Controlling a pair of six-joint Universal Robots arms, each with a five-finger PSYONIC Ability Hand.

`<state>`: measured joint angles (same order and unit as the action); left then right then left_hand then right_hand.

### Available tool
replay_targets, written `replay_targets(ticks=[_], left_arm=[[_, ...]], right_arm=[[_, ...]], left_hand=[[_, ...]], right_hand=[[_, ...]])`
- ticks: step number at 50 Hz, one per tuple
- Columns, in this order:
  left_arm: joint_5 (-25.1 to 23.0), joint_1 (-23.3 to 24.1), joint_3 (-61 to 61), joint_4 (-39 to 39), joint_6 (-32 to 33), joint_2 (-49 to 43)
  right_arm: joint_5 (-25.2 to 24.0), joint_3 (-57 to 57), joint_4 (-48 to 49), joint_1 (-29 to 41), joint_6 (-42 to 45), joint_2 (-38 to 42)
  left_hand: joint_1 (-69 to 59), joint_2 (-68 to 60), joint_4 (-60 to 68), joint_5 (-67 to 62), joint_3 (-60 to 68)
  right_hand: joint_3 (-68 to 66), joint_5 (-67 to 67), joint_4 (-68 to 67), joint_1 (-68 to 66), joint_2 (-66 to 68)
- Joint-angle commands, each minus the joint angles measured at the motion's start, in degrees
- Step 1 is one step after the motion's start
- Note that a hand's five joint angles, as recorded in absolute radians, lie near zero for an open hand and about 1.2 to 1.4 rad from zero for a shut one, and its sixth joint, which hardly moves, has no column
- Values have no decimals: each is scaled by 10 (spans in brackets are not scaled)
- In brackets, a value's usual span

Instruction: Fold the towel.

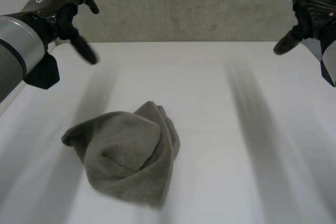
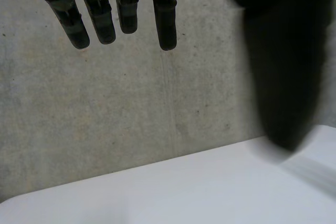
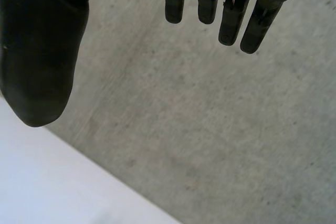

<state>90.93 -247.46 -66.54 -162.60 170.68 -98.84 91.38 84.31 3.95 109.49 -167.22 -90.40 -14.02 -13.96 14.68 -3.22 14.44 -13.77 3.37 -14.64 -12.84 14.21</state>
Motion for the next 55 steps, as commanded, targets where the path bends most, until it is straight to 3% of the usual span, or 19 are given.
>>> replay_targets(ticks=[1, 11, 21, 28, 48, 51, 55], left_arm=[[-1, 0, 5, 11, 0, 2], [0, 0, 4, 11, 0, 5], [-1, 1, 6, 17, 10, -5], [3, 5, 31, 74, 88, -26], [0, 10, 2, 85, 97, -27], [0, 10, -31, 56, 100, -29], [1, 1, -74, 13, 103, -35]], right_arm=[[-8, -24, -60, -1, 0, 14], [-24, -63, -144, -1, 0, 54], [-21, -66, -147, -1, 1, 57], [-20, -64, -147, 1, 1, 54], [-35, -49, -142, 5, -1, 55], [-65, -44, -137, 26, 1, 60], [-136, -42, -130, 69, 5, 126]], left_hand=[[40, 40, -47, 32, -44], [40, 40, -47, 32, -44], [40, 40, -47, 32, -44], [40, 40, -47, 32, -44], [40, 40, -47, 32, -44], [40, 40, -47, 32, -44], [36, 36, -43, 28, -41]], right_hand=[[38, -34, 46, 28, -42], [38, -34, 46, 28, -42], [38, -34, 46, 28, -42], [38, -34, 46, 28, -42], [38, -34, 46, 28, -42], [38, -34, 46, 28, -42], [38, -34, 46, 28, -42]])
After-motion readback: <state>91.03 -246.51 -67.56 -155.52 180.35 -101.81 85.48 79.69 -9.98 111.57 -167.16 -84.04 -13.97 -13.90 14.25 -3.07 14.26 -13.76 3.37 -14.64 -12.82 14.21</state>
